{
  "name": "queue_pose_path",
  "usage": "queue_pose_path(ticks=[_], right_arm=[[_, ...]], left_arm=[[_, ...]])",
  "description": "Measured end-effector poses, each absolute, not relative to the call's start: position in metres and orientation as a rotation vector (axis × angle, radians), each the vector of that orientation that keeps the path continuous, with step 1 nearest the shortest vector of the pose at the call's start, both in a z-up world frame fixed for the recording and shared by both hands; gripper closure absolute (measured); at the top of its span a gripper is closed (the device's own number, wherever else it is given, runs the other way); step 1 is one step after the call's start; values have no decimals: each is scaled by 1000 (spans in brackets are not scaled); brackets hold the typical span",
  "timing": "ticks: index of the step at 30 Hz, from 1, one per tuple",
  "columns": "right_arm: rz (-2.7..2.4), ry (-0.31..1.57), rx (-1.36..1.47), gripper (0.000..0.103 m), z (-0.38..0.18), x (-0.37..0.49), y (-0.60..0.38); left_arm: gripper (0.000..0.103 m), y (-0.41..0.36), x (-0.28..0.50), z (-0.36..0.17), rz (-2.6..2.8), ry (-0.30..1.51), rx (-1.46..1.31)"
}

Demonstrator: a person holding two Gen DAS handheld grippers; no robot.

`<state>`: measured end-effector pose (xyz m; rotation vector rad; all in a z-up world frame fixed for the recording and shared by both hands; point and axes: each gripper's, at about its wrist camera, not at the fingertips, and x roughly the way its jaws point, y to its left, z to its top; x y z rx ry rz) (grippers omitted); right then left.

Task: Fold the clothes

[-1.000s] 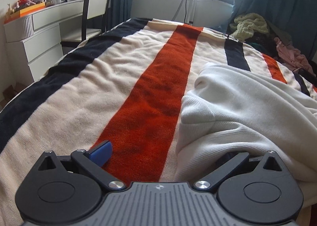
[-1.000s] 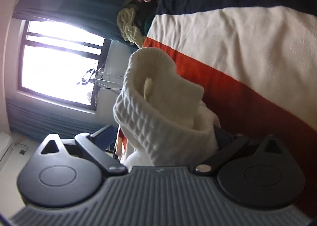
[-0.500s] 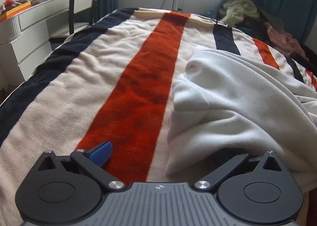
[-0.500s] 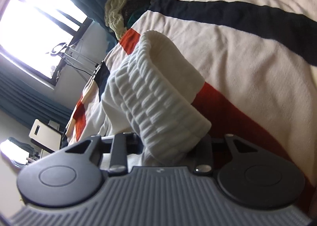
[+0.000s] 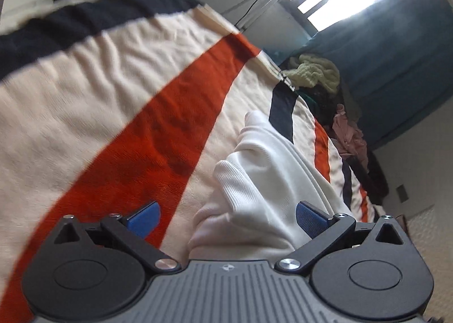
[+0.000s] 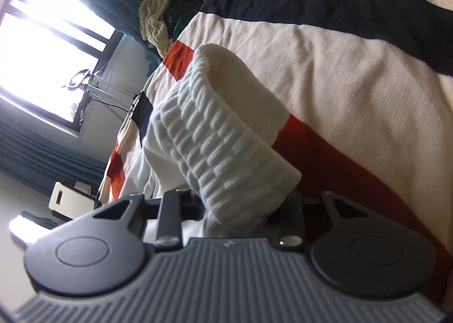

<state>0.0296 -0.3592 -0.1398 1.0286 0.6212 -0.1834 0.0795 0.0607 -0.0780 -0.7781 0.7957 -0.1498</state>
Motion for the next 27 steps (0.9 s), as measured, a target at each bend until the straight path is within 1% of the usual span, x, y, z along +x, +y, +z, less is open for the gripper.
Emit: queue_pose_path(ticks=[3, 6, 8, 9, 11, 13, 14, 15, 16, 19, 21, 25, 27], right_arm=[[-187, 623, 1018, 65, -140, 30, -357], [-186, 626, 1007, 65, -141, 30, -357], [-181, 632, 993, 65, -142, 31, -356], [-178, 632, 990, 65, -141, 31, -357], [-169, 629, 988, 65, -139, 31, -358], [-160, 626, 979, 66, -135, 30, -358], [-154, 620, 976, 68, -130, 28, -357], [-147, 614, 973, 69, -125, 26, -357], [-136, 599, 975, 70, -119, 23, -358], [-108, 554, 978, 71, -96, 12, -363], [-88, 523, 971, 71, -77, 7, -371], [-55, 465, 924, 71, -36, 9, -401], [-63, 434, 969, 71, -19, 13, -427]], left_arm=[[0, 55, 97, -96, -262, 847, -834], [1, 44, 102, -101, -305, 854, -810], [9, 38, 104, -104, -301, 873, -752], [16, 38, 104, -105, -299, 874, -748], [24, 40, 104, -107, -296, 872, -750], [38, 43, 104, -105, -299, 858, -767], [41, 42, 103, -102, -300, 846, -761], [48, 40, 100, -95, -303, 840, -753], [53, 37, 98, -88, -306, 835, -746], [61, 32, 94, -64, -335, 829, -780], [65, 26, 97, -46, -347, 844, -859], [68, -17, 122, 5, -403, 832, -818], [69, -46, 142, 28, -435, 833, -808]])
